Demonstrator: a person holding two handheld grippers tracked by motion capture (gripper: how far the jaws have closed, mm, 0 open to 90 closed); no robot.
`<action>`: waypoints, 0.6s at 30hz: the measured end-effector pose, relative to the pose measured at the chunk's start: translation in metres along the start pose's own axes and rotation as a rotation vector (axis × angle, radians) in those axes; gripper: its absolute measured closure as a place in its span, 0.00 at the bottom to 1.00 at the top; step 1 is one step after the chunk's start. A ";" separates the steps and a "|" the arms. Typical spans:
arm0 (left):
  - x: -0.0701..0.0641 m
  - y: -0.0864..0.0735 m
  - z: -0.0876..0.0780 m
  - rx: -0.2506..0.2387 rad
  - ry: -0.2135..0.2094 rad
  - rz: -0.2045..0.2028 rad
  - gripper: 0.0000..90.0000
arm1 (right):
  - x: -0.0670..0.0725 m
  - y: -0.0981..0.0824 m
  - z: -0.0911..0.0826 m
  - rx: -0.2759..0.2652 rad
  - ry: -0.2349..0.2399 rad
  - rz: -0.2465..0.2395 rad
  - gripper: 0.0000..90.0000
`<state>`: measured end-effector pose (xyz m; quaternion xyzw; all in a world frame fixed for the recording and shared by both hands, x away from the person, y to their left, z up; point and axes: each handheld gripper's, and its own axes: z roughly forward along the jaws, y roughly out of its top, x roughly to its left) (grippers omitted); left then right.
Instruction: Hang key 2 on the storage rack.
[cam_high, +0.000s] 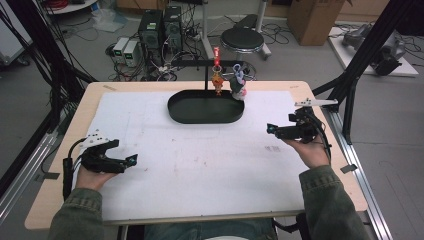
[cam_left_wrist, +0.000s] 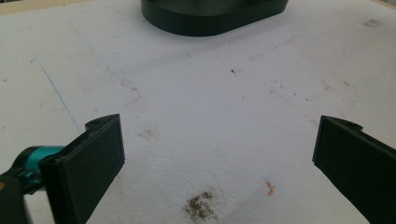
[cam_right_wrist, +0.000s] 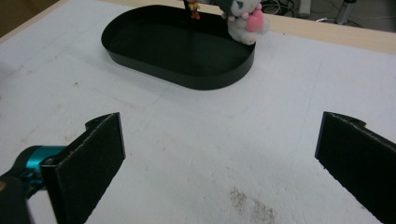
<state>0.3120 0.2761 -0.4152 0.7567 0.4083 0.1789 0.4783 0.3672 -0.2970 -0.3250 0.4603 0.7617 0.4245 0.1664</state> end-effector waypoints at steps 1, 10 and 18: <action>0.000 0.000 0.000 0.000 -0.001 0.003 0.03 | -0.001 -0.004 0.000 0.000 -0.001 0.003 0.01; 0.000 0.000 0.000 0.002 0.000 0.000 0.03 | -0.004 -0.040 0.002 -0.067 -0.001 0.005 0.01; 0.000 -0.001 0.000 0.004 -0.001 -0.002 0.03 | -0.009 -0.066 0.002 -0.127 0.002 0.015 0.01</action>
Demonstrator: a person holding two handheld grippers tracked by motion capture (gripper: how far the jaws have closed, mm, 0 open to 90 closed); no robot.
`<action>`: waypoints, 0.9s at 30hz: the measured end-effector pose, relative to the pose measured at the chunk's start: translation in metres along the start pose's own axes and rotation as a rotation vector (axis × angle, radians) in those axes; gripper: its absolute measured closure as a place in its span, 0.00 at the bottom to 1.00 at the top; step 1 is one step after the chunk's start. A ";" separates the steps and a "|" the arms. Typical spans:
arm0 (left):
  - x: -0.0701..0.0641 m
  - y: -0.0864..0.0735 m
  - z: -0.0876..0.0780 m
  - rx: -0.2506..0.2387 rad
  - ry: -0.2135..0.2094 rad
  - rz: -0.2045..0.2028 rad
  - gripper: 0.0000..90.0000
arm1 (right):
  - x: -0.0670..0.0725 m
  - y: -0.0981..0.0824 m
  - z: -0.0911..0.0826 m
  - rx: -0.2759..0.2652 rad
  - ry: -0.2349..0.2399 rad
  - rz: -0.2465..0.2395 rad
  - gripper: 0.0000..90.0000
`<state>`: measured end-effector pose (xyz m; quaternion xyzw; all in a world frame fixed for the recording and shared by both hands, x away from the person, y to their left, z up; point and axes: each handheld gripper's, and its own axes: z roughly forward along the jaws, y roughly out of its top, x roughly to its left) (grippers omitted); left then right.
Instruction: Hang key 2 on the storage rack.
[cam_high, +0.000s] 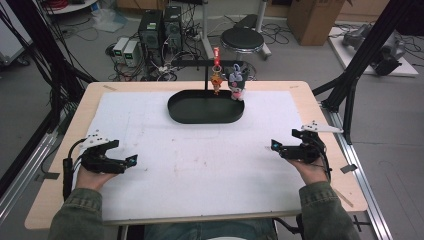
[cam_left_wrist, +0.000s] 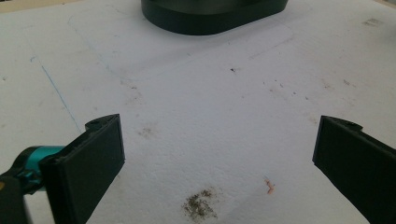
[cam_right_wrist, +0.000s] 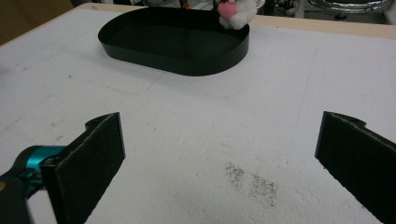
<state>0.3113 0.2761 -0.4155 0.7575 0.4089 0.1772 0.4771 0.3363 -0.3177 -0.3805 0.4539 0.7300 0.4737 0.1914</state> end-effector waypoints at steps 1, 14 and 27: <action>0.000 0.000 0.000 -0.001 0.000 0.000 0.03 | 0.000 -0.002 0.000 -0.009 0.004 -0.004 0.01; 0.000 0.000 0.000 0.000 -0.005 0.003 0.03 | -0.003 -0.025 -0.004 -0.105 -0.008 -0.036 0.01; 0.000 0.000 0.000 0.000 -0.008 0.005 0.03 | -0.003 -0.027 -0.004 -0.110 -0.021 -0.056 0.01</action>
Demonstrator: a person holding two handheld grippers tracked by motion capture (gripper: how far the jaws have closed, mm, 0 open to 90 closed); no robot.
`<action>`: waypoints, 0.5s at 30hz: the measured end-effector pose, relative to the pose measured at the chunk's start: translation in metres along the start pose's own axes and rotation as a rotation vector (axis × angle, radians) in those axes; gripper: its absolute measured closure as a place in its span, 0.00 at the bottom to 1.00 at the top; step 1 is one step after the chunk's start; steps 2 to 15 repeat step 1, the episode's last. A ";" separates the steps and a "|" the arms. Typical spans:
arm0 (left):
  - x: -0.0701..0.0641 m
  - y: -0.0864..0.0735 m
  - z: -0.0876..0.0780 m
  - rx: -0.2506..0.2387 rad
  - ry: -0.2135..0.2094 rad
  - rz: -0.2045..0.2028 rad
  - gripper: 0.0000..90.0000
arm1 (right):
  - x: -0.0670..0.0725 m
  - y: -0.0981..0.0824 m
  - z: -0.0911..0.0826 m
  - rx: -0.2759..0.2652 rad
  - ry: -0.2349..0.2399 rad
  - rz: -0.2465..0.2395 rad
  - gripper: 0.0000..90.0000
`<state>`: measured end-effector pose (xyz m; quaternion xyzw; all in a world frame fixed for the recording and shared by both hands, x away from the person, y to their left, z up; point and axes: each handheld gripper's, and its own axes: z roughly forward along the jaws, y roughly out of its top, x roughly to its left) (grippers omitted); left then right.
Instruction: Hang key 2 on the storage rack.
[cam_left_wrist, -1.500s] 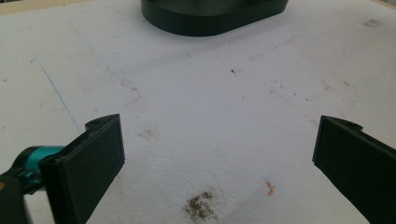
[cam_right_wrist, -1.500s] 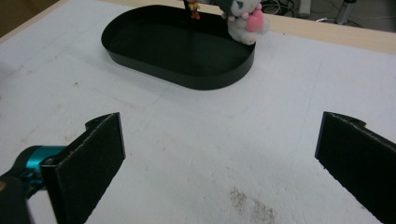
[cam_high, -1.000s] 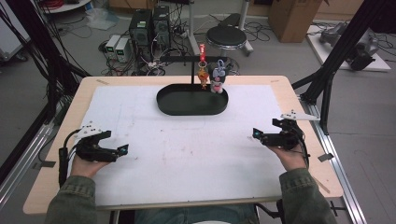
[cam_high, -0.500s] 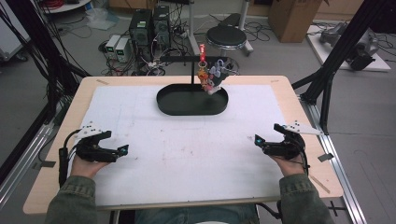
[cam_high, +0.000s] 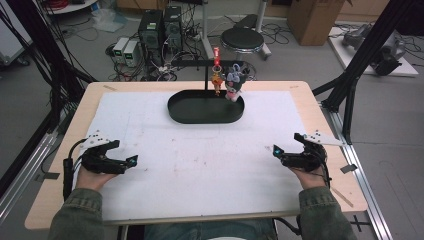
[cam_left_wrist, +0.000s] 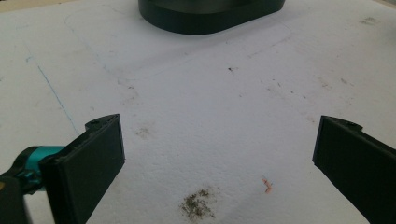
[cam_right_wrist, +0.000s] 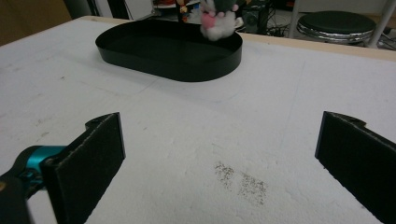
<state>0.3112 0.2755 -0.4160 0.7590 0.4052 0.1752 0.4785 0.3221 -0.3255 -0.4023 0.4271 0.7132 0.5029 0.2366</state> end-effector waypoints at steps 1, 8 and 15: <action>0.000 0.000 0.000 -0.001 0.000 0.000 0.03 | 0.000 0.000 0.000 0.001 -0.003 -0.002 0.01; 0.000 0.000 0.000 -0.001 0.000 0.000 0.03 | 0.000 0.000 0.000 0.001 -0.003 -0.002 0.01; 0.000 0.000 0.000 -0.001 0.000 0.000 0.03 | 0.000 0.000 0.000 0.001 -0.003 -0.002 0.01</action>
